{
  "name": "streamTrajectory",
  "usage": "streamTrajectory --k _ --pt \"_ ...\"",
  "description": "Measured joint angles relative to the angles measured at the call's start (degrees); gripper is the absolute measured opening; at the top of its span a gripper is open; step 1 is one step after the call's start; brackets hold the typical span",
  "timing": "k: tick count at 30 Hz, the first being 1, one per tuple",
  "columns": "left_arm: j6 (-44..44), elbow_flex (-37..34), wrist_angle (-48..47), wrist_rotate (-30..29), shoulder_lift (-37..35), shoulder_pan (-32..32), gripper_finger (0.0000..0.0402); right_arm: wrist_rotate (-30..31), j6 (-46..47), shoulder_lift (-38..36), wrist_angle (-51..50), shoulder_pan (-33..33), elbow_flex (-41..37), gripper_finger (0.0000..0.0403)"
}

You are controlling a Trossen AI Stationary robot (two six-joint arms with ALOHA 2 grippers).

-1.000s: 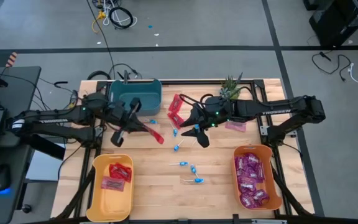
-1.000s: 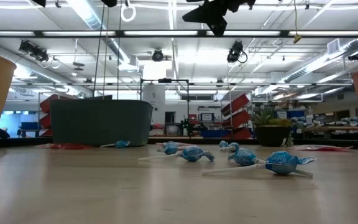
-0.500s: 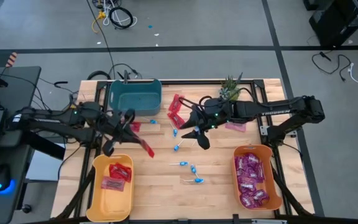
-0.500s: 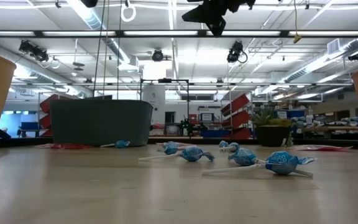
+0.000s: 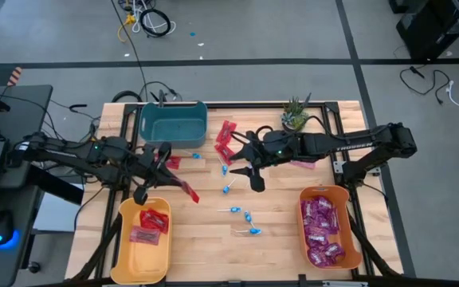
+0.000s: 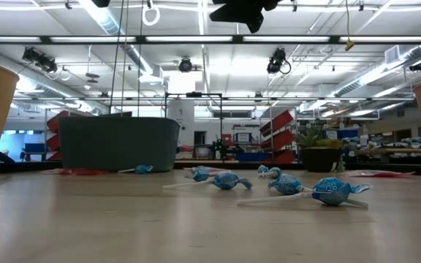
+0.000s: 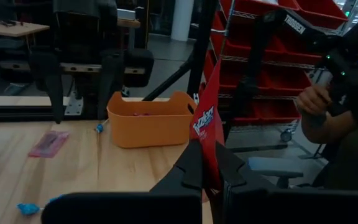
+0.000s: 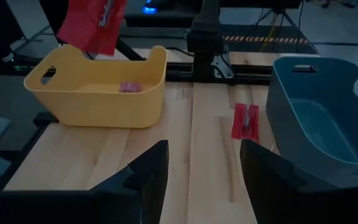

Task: Sort candy
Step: Put the red candy into the yellow bin

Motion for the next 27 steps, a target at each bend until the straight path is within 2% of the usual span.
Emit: streamTrajectory --k 27 --pt "1.2 0.0 0.5 -0.2 0.0 0.0 0.0 0.0 -0.2 0.0 3.6 0.0 0.0 0.0183"
